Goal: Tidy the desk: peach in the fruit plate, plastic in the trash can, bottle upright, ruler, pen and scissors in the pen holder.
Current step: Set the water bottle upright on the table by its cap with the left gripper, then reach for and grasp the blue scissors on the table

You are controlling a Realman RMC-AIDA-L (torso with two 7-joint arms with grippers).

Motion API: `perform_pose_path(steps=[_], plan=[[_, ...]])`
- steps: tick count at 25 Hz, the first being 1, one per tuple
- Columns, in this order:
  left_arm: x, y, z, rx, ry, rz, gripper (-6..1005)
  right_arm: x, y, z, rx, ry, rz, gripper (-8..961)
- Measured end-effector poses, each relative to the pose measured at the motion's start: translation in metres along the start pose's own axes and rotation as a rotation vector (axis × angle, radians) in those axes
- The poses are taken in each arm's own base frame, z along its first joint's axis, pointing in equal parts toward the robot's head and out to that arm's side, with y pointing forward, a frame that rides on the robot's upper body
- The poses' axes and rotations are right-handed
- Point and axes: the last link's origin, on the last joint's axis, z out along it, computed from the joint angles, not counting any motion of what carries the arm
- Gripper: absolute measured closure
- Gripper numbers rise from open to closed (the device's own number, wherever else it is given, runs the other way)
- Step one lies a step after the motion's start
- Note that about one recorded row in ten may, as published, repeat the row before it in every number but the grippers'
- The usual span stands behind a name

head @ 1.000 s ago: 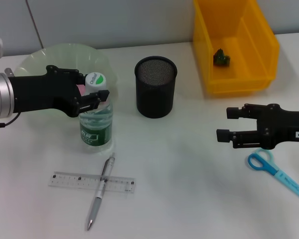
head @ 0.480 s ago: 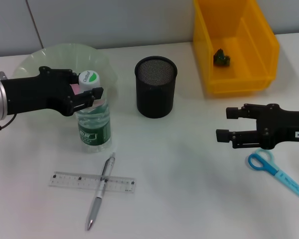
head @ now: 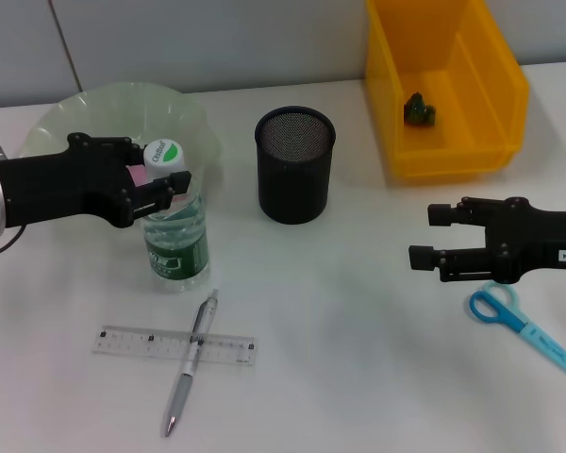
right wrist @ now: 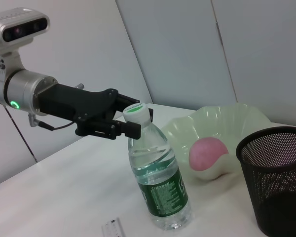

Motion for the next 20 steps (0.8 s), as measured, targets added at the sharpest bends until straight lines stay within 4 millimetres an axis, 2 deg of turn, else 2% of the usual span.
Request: perform_pose_path(steps=[14,19,20], plan=[[-0.002,0.003,-0.008,-0.010,0.061,-0.003,431,0.000,0.000,0.001,-0.004,-0.001,0.004,105],[-0.002,0.005,-0.012,-0.021,0.075,0.009,261,0.000,0.000,0.001,-0.004,0.000,0.007,105],[-0.002,0.005,-0.014,-0.020,0.086,0.014,255,0.000,0.000,0.001,-0.004,0.000,0.007,105]])
